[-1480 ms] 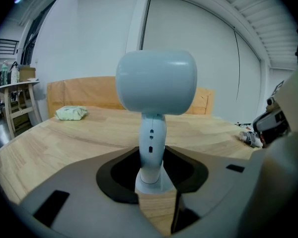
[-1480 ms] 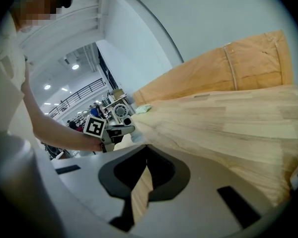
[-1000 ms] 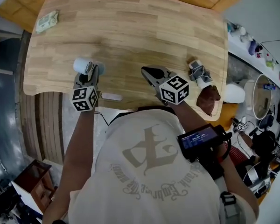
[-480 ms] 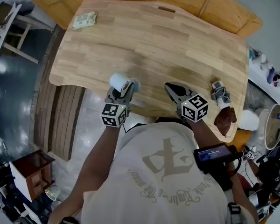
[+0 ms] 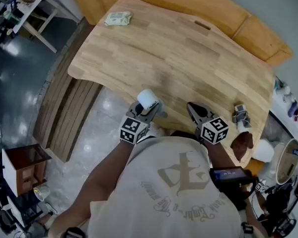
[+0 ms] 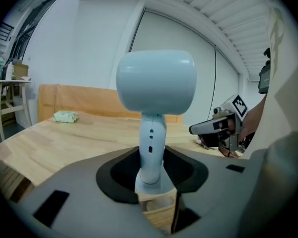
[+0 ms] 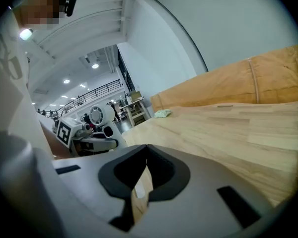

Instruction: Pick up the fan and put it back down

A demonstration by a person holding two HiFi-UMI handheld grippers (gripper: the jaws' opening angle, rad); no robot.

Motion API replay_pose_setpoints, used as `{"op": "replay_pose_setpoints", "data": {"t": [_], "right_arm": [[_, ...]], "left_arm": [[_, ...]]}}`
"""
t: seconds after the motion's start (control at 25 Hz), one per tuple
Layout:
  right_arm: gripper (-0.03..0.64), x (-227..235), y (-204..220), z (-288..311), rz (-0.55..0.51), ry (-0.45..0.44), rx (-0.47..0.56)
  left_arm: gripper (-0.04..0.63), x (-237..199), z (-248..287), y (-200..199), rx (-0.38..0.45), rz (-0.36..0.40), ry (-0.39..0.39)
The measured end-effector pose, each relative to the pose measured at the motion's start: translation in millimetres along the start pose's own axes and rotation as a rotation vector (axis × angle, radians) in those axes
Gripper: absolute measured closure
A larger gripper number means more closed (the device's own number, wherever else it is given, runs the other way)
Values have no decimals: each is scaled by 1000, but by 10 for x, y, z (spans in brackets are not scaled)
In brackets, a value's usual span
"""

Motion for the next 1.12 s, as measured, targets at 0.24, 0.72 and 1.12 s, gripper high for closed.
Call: {"op": "replay_pose_setpoints", "data": {"t": [0.24,0.72,1.12], "right_arm": [[603,-175,50,30,-10,-5,-8],[603,-352,32,-64,-28,-7,-14],[603,-367,74,-42,-26,-11,-12]], "left_arm": [[442,53,-234,109,1,-4,4],[441,158,-432,167,-1,0,6],[440,159,-459,244,-9,-18,-10]]}}
Point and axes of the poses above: the fingertips, and each gripper's own axes: z forward along the fingers, x to its right, y out of its underside, the point moved 10 cm from there along -z, backward along the fingers, and after that the axes turned 10 degrees about y, right-handed, at the moved point
